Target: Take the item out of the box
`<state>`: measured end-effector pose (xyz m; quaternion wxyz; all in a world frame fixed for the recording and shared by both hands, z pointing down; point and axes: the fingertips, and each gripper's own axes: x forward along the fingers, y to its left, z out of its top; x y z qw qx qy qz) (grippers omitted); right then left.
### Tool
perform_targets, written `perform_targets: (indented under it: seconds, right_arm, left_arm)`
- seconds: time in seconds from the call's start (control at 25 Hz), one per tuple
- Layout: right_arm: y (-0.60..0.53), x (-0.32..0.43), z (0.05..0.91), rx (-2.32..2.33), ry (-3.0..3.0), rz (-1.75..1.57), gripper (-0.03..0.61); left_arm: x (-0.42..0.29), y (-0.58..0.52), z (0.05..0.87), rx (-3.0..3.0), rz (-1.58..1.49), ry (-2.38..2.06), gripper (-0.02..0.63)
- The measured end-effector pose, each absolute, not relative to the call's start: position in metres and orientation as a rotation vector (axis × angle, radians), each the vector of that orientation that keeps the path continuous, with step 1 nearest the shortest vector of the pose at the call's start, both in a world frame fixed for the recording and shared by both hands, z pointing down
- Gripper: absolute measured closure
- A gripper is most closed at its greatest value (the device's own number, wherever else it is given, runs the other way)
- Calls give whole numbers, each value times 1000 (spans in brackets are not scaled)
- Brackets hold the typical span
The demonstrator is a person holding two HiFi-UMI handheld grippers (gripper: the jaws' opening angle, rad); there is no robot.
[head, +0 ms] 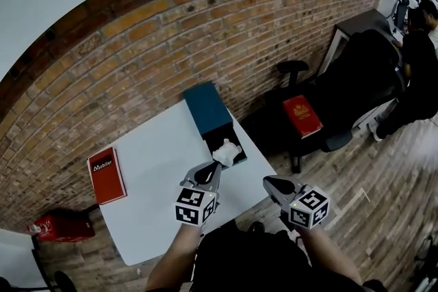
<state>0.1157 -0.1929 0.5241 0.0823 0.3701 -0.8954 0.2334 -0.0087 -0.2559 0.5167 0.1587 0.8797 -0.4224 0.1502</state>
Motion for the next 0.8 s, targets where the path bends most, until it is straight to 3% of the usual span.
perform_targets:
  seconds: [0.28,0.32,0.68,0.8]
  right_arm:
    - [-234,74,519,1118,-2653,698,577]
    - [-237,70,521,1113,-2648,698,577]
    - [-263,68,550,1058,-2602,789,577]
    - [-273,70,550,1023,-2622,790,577]
  left_arm:
    - [-29,-289,548,2508,477,-1057,608]
    - [-29,-290,555,2509,501,-1033,566]
    - [-26,-298,608,2475,680,-902,436]
    - [-22,-300,627,2444,757,-888,430]
